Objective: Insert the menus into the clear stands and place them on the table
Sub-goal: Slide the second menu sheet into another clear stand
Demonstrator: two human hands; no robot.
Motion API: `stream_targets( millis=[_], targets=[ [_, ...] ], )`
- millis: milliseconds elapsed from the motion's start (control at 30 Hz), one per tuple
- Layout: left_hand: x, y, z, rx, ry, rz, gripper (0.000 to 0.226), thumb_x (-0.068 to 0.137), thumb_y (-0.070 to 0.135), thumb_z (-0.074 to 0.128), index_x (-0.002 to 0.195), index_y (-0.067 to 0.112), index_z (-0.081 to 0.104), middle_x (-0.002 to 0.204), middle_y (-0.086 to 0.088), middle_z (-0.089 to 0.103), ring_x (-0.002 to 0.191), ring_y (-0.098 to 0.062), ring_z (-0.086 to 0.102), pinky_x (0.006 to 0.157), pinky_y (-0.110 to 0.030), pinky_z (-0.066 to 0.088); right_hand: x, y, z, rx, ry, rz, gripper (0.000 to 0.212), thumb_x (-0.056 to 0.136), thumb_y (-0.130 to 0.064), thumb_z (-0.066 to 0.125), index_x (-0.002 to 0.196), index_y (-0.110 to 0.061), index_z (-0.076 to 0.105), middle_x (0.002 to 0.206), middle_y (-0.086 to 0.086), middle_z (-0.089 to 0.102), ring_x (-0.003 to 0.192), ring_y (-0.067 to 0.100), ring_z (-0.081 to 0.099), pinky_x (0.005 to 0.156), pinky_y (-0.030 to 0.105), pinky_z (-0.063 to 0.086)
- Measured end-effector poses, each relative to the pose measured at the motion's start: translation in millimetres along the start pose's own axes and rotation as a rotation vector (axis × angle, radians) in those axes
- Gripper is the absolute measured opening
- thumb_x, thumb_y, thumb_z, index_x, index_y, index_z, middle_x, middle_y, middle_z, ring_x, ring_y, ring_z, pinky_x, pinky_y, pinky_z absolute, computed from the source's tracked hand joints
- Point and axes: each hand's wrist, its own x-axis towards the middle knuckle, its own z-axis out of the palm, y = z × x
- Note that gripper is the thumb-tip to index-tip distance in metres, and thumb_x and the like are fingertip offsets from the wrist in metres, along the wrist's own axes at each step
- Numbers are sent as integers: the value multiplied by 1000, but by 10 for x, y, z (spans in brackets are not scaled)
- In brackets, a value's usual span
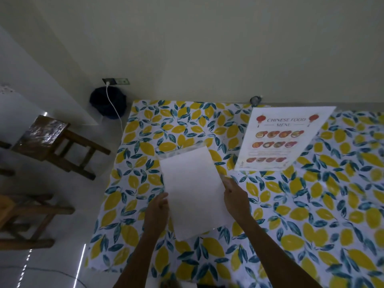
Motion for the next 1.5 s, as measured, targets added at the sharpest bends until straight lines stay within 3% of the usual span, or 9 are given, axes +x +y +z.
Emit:
stream_targets(
  millis=[167,367,533,700,867,967,1100,1400,1500],
  targets=[
    [-140,-124,-146,69,58,68,31,95,1,53,119,10,70,117,-11,71,96,-21,65,80,-30,50,-293,93,-31,-2,-22,-49,39,102,-36,36,120,-19,65,106,10,73,92,27,67,70,25,38],
    [-463,-377,-411,31,-70,254,18,92,7,62,90,17,77,82,-4,73,75,-15,66,69,-34,51,-992,272,-109,215,1,-33,30,93,-10,57,114,-25,73,104,-1,75,96,13,68,82,38,56],
    [-765,-426,-599,-84,-73,220,21,90,10,67,108,14,77,99,2,77,85,-2,70,69,-9,50,-1461,280,-171,389,-40,-1,39,82,7,64,113,-14,74,91,-1,76,82,2,72,69,26,59],
    [-865,-284,-785,-167,-115,223,28,88,-2,66,90,23,79,80,23,75,78,1,71,76,-26,60,-1678,228,-245,468,-21,-25,33,82,6,68,110,-9,75,93,3,78,85,7,73,73,27,58],
    [-761,-72,-929,-147,-79,334,21,90,22,67,103,10,78,89,1,76,83,-9,72,80,-44,60,-1569,20,-388,473,20,-121,29,89,-1,65,109,-20,73,95,-3,75,80,-1,70,69,20,58],
    [-613,97,-996,-129,-79,403,32,90,35,64,111,14,74,110,3,72,102,-13,68,89,-39,57,-1349,-115,-484,463,75,-118,25,91,-8,64,108,-24,74,96,0,74,82,16,69,73,42,58],
    [-345,415,-1012,-45,20,484,16,95,25,64,107,23,74,102,11,73,91,2,67,75,-13,50,-965,-330,-614,437,131,-177,8,90,-32,68,96,-30,73,92,-16,71,81,1,66,72,33,54],
    [437,694,-675,30,118,288,28,93,33,64,91,5,59,82,-14,59,79,-25,63,67,-43,50,-34,-398,-493,361,125,-122,20,89,-42,66,98,-26,74,93,-9,72,83,3,67,79,36,58],
    [504,791,-548,102,104,254,30,91,25,68,70,24,46,67,6,47,61,-1,51,56,-27,37,95,-351,-372,288,110,-94,17,92,-33,63,90,-20,72,87,-4,72,81,6,66,77,34,54]
  ],
)
